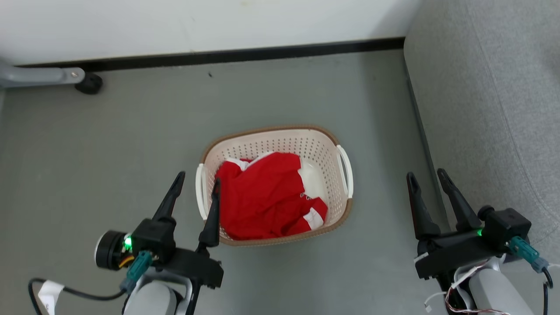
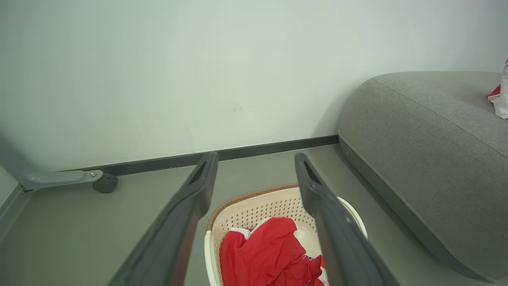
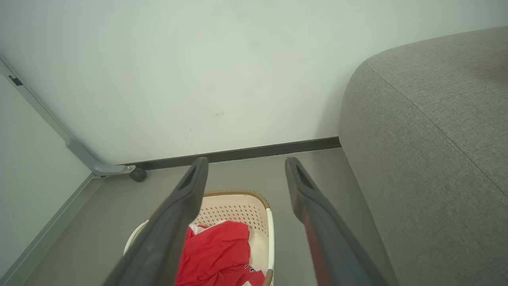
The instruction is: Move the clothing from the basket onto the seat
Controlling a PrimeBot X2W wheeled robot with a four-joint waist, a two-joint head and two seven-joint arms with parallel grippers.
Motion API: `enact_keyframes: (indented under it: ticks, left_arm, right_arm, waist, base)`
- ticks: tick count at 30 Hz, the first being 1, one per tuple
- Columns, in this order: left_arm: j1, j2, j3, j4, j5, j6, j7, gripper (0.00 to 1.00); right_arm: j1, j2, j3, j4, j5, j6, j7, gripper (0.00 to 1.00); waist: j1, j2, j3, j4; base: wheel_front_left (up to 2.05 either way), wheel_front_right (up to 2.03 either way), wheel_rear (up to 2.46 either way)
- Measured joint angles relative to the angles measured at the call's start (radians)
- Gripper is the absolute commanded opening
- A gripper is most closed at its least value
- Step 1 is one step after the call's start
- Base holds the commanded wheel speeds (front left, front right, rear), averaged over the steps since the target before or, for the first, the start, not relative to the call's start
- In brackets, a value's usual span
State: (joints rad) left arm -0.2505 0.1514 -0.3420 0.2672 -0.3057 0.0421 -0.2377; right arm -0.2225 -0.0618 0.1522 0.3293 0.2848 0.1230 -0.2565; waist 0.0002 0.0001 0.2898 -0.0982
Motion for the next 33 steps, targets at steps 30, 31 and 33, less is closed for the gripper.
enact_keyframes:
  ticks: [30, 31, 33]
  left_arm:
    - [-0.384, 0.044, -0.092, 0.035, 0.151, -0.025, 0.288, 1.00]
    - [-0.400, 0.044, -0.094, 0.043, 0.152, -0.025, 0.301, 1.00]
    - [-0.429, 0.045, -0.100, 0.060, 0.164, -0.026, 0.331, 1.00]
  right_arm:
    - [-0.221, 0.007, 0.116, -0.034, 0.053, -0.007, 0.000, 1.00]
    - [-0.225, 0.007, 0.123, -0.033, 0.056, -0.009, 0.000, 1.00]
    - [-0.234, 0.007, 0.138, -0.028, 0.063, -0.011, 0.000, 1.00]
  waist:
    - [0.0001, 0.0001, 0.396, -0.119]
    - [0.0001, 0.0001, 0.407, -0.121]
    - [0.0000, 0.0001, 0.427, -0.123]
  base:
    - [0.00, 0.00, 0.00]
    - [0.00, 0.00, 0.00]
    - [0.00, 0.00, 0.00]
